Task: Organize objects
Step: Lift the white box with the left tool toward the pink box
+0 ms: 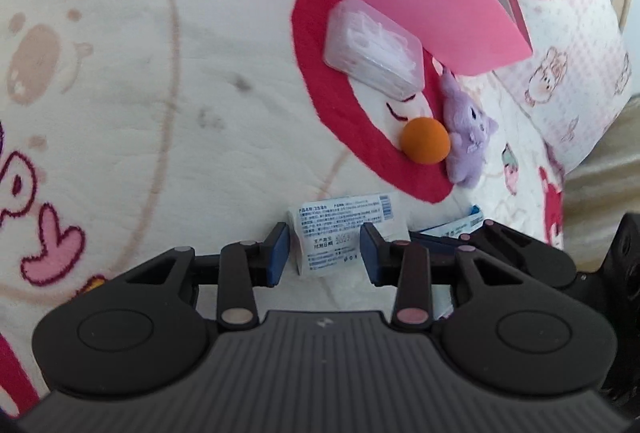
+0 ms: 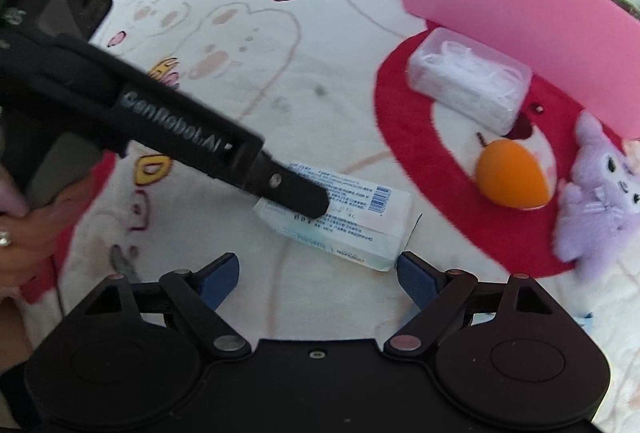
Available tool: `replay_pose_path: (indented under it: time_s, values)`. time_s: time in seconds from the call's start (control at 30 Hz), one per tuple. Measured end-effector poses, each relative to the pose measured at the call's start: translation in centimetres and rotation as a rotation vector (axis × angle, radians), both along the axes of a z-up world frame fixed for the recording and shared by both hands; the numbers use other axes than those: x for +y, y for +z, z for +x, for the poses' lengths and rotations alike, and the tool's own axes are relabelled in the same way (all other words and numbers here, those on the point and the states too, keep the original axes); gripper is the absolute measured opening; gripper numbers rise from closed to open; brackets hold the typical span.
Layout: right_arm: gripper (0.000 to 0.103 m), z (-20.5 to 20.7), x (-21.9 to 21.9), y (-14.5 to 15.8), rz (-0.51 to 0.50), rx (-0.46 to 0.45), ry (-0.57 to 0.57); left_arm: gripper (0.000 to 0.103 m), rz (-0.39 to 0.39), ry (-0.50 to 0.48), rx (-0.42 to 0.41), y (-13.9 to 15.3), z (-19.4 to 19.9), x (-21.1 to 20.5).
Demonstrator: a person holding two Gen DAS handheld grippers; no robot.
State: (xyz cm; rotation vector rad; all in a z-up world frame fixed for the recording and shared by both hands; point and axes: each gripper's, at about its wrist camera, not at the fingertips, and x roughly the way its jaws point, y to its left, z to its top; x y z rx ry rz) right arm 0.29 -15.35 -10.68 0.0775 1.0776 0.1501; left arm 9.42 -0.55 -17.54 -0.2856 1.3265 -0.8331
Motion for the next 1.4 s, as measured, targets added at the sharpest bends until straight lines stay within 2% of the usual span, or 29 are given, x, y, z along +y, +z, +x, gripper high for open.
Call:
replay_pose_path:
  time_s: [0.07, 0.17, 0.2, 0.23, 0.27, 0.33, 0.37, 0.43, 0.57, 0.7, 0.87, 1.23, 1.4]
  values:
    - [0.089, 0.1, 0.1, 0.1, -0.032, -0.016, -0.003, 0.036, 0.002, 0.0, 0.0, -0.1, 0.2, 0.2]
    - [0.089, 0.5, -0.7, -0.3, -0.006, -0.012, -0.054, 0.035, 0.007, 0.005, -0.013, -0.2, 0.0, 0.2]
    - [0.086, 0.6, -0.9, -0.5, 0.019, -0.008, -0.067, 0.035, 0.004, 0.007, -0.011, -0.4, 0.0, 0.2]
    - [0.077, 0.6, -1.0, -0.9, 0.038, 0.001, -0.078, 0.035, -0.001, 0.007, -0.009, -0.4, -0.1, 0.2]
    - [0.073, 0.7, -0.9, -1.1, 0.023, -0.001, -0.091, 0.034, -0.006, 0.005, -0.008, -0.5, -0.2, 0.1]
    - [0.072, 0.0, -0.4, -1.3, -0.006, -0.037, -0.095, 0.033, -0.029, 0.008, -0.011, -0.3, -0.5, 0.0]
    - [0.071, -0.3, -0.2, -1.4, -0.022, -0.052, -0.101, 0.033, -0.028, 0.001, -0.04, 0.1, -0.9, -0.2]
    - [0.071, -0.7, 0.1, -1.6, -0.035, -0.07, -0.119, 0.033, -0.002, -0.019, -0.095, 0.6, -1.4, -0.9]
    - [0.071, -0.7, 0.2, -1.8, -0.03, -0.088, -0.163, 0.032, 0.064, -0.02, -0.101, 0.0, -1.7, -1.5]
    - [0.069, -0.6, 0.1, -1.9, -0.026, -0.095, -0.203, 0.031, 0.048, -0.001, -0.09, -0.1, -1.6, -1.2]
    - [0.066, -0.7, 1.1, -1.8, -0.082, -0.101, -0.197, 0.031, 0.038, -0.051, -0.151, 0.6, -2.2, -1.0]
    - [0.065, -1.3, 3.9, -0.8, -0.18, -0.131, -0.157, 0.038, 0.069, -0.059, -0.128, 1.4, -2.3, -0.3]
    - [0.067, -1.5, 4.3, -0.1, -0.164, -0.14, -0.15, 0.038, 0.021, -0.042, -0.065, 1.9, -1.6, 1.1]
